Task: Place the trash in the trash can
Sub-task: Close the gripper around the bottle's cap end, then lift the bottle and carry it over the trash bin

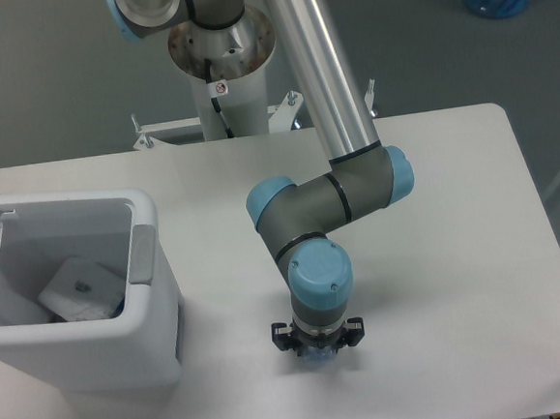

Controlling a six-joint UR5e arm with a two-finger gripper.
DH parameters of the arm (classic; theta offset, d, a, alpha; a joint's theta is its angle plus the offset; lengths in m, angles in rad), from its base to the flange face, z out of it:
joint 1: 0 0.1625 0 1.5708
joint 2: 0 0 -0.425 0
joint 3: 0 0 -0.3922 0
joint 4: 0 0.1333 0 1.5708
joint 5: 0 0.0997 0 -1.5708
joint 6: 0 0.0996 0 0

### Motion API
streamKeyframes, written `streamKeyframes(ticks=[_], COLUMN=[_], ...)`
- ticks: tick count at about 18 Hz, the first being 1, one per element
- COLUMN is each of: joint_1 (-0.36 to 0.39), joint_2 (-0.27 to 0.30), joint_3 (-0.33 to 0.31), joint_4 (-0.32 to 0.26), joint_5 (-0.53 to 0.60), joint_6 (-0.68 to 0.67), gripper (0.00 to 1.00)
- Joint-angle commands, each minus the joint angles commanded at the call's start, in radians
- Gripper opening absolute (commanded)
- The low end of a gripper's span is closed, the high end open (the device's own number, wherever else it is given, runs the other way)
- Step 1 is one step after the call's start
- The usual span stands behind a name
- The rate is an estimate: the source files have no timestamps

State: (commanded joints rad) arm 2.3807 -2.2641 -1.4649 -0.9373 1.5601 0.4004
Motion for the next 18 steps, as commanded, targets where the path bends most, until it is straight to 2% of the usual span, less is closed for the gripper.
streamKeyframes(ticks=[12,14,18], joint_1=[0.002,0.006,0.015], joint_2=[0.017,0.024,0.058], joint_3=[0.014,0.034,0.116], joint_4=[-0.002,-0.002,-0.009], joint_5=[0.0,-0.003,-0.027], joint_6=[0.014,0.032,0.026], gripper=[0.56,0.56,0.56])
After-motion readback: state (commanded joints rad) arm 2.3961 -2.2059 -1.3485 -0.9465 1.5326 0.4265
